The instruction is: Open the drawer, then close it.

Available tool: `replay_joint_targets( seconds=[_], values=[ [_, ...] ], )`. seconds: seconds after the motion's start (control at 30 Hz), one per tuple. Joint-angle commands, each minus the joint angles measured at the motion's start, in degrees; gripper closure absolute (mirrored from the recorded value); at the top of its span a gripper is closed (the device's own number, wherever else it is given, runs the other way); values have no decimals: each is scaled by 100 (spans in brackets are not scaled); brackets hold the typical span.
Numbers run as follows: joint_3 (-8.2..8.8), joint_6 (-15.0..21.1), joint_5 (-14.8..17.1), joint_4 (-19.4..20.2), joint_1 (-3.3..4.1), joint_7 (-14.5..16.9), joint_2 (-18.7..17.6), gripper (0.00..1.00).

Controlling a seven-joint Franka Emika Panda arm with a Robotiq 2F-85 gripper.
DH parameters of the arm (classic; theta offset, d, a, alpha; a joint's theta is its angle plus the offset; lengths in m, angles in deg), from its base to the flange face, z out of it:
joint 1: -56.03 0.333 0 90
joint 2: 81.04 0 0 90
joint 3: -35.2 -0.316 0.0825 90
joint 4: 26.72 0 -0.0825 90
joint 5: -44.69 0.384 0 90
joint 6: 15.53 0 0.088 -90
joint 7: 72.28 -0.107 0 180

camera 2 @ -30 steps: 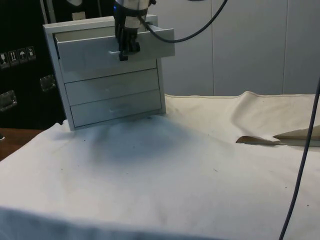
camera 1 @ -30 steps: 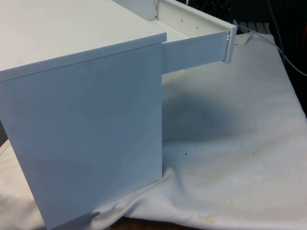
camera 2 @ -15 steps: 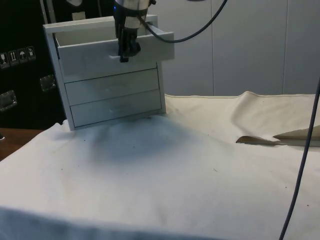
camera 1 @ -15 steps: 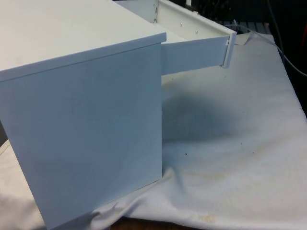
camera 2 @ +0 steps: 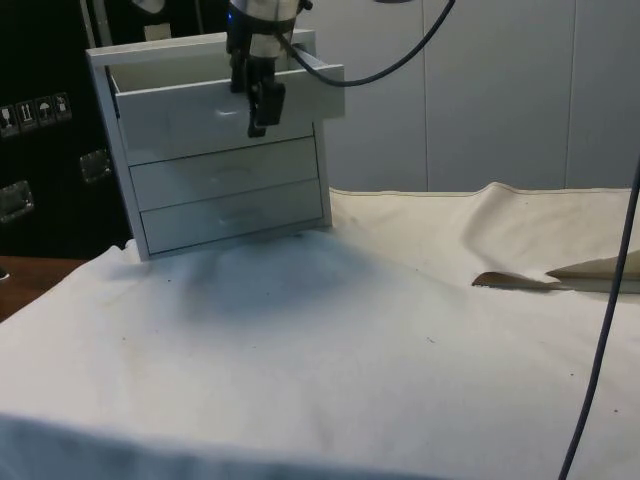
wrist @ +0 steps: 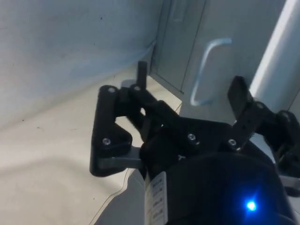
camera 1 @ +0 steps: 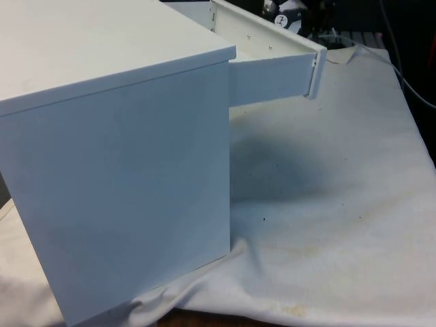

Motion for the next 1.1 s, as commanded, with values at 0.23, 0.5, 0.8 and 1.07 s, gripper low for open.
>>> replay_joint_targets(
  seconds=[0.23,0.5,0.8,1.07],
  values=[
    [-246,-40,-6,149,6,-304,-23,0],
    [-401,-57,-52,206,17,-590,-115,0],
    [-458,97,-92,223,0,-848,-413,0],
    [-458,132,-126,212,6,-957,-521,0]
  ],
)
